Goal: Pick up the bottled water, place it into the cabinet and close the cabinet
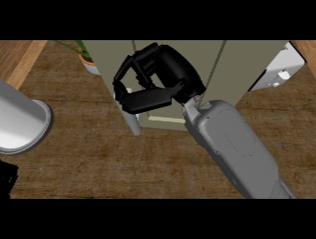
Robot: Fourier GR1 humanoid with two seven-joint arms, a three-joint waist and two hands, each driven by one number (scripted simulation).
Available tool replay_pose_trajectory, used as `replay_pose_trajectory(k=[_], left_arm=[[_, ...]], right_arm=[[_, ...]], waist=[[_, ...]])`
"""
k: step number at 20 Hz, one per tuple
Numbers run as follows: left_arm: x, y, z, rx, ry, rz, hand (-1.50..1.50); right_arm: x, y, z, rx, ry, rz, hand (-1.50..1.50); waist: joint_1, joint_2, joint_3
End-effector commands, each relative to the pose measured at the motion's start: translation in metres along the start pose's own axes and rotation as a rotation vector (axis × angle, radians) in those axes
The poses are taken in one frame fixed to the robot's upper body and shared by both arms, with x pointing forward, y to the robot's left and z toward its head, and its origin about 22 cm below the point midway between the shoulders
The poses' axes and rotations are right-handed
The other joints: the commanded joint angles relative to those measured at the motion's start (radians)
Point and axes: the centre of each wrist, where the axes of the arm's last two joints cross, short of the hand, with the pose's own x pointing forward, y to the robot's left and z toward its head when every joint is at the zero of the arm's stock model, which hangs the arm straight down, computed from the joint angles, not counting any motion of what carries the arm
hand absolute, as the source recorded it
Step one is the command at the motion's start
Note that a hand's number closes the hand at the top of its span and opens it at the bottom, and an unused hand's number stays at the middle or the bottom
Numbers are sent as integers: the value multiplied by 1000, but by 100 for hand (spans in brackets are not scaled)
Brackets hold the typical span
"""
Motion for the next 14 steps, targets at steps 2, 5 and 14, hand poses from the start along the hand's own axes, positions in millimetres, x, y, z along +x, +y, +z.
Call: replay_pose_trajectory(k=[2,5,14], left_arm=[[1,-1,8,-20,5,-12,150],[-3,-14,-1,-36,-11,1,150],[1,-8,-8,-26,-14,2,150]], right_arm=[[-9,-74,-9,-144,43,26,150],[-13,-57,-24,-124,53,37,150],[-23,-95,-11,-101,40,39,150]], waist=[[3,29,5],[10,35,4],[1,39,4]])
